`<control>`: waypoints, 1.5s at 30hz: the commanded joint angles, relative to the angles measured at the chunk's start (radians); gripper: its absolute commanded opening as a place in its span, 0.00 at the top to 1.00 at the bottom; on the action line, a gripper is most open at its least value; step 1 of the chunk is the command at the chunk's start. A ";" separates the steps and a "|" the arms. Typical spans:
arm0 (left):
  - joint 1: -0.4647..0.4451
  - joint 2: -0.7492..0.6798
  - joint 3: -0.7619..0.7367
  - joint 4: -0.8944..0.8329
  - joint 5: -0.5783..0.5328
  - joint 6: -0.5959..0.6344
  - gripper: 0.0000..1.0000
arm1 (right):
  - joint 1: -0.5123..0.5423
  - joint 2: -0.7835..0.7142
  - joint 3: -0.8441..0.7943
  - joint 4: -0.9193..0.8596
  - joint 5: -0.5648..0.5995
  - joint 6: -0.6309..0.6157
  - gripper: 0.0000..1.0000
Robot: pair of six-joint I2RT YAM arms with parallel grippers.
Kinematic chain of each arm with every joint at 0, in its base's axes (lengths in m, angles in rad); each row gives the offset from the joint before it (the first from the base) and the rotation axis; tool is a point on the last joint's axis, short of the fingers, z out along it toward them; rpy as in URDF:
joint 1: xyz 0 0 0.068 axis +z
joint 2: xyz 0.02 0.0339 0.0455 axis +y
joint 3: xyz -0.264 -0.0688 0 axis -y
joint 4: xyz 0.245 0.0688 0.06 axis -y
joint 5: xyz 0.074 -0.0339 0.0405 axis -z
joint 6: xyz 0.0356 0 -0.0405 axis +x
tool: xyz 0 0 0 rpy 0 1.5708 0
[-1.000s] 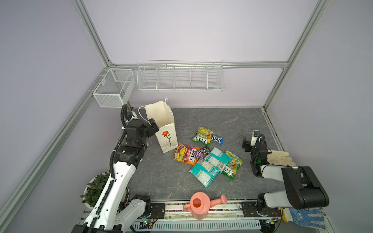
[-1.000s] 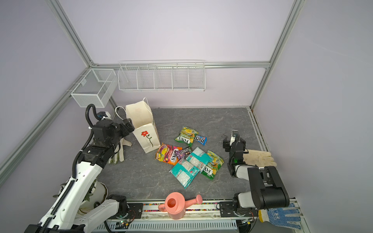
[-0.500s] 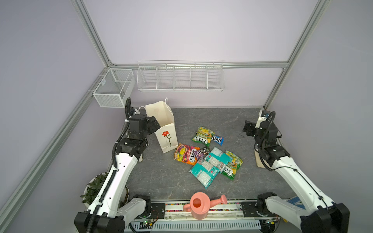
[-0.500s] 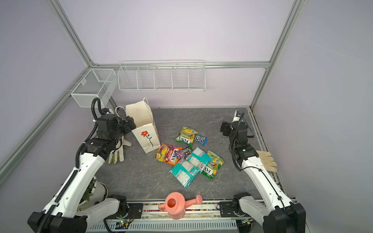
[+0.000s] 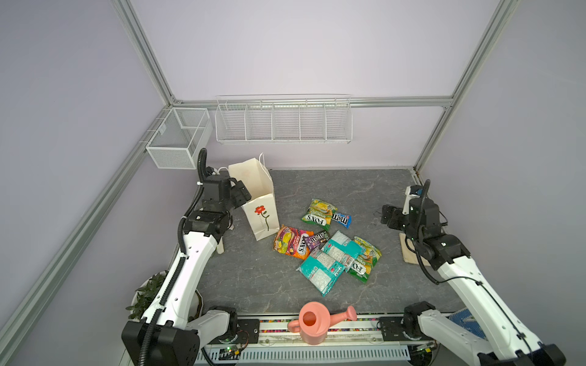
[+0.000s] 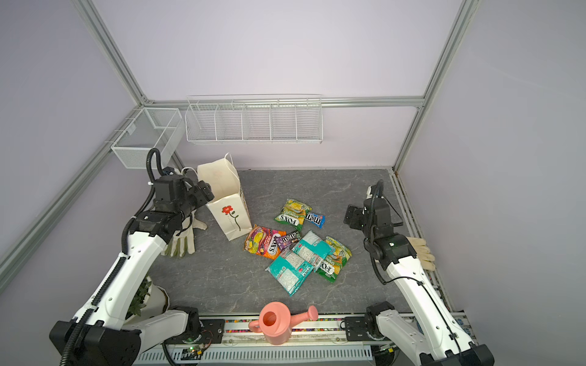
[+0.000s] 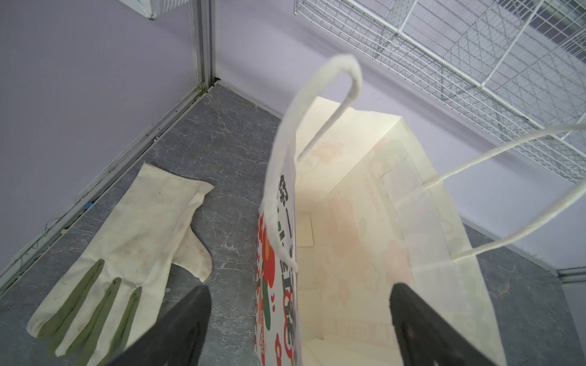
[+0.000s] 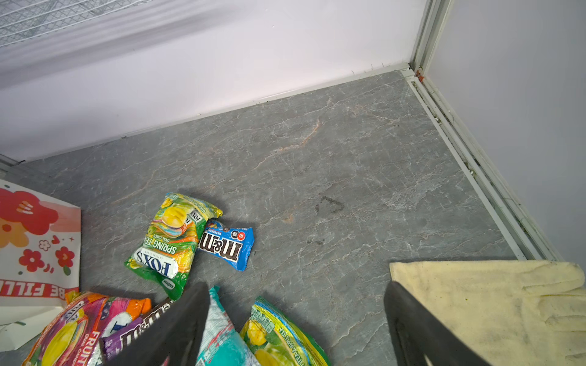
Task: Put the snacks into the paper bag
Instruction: 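Raise the left gripper to the white bag's handle while the right approaches snacks, then grip the bag handle with the left gripper while the right hovers over snacks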
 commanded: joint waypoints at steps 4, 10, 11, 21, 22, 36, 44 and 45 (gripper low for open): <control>0.013 0.043 0.049 -0.013 0.040 -0.003 0.19 | 0.004 -0.049 -0.080 -0.061 -0.052 0.006 0.11; 0.023 0.095 0.072 -0.015 0.056 0.013 0.33 | 0.004 -0.005 -0.045 -0.153 -0.154 -0.018 0.11; 0.025 0.103 0.074 -0.014 0.059 0.015 0.39 | 0.003 -0.008 -0.050 -0.152 -0.164 -0.017 0.11; 0.042 0.148 0.099 -0.016 0.094 0.042 0.83 | 0.004 -0.058 -0.074 -0.155 -0.230 -0.016 0.11; 0.043 0.149 0.101 -0.017 0.095 0.043 0.84 | 0.004 -0.061 -0.074 -0.157 -0.232 -0.018 0.11; 0.054 0.155 0.146 -0.050 0.091 0.055 1.00 | 0.004 -0.076 -0.079 -0.161 -0.258 -0.025 0.11; 0.056 0.126 0.164 -0.077 0.101 0.068 1.00 | 0.005 -0.083 -0.081 -0.158 -0.285 -0.030 0.11; 0.056 0.122 0.164 -0.083 0.100 0.070 1.00 | 0.005 -0.082 -0.081 -0.158 -0.291 -0.031 0.11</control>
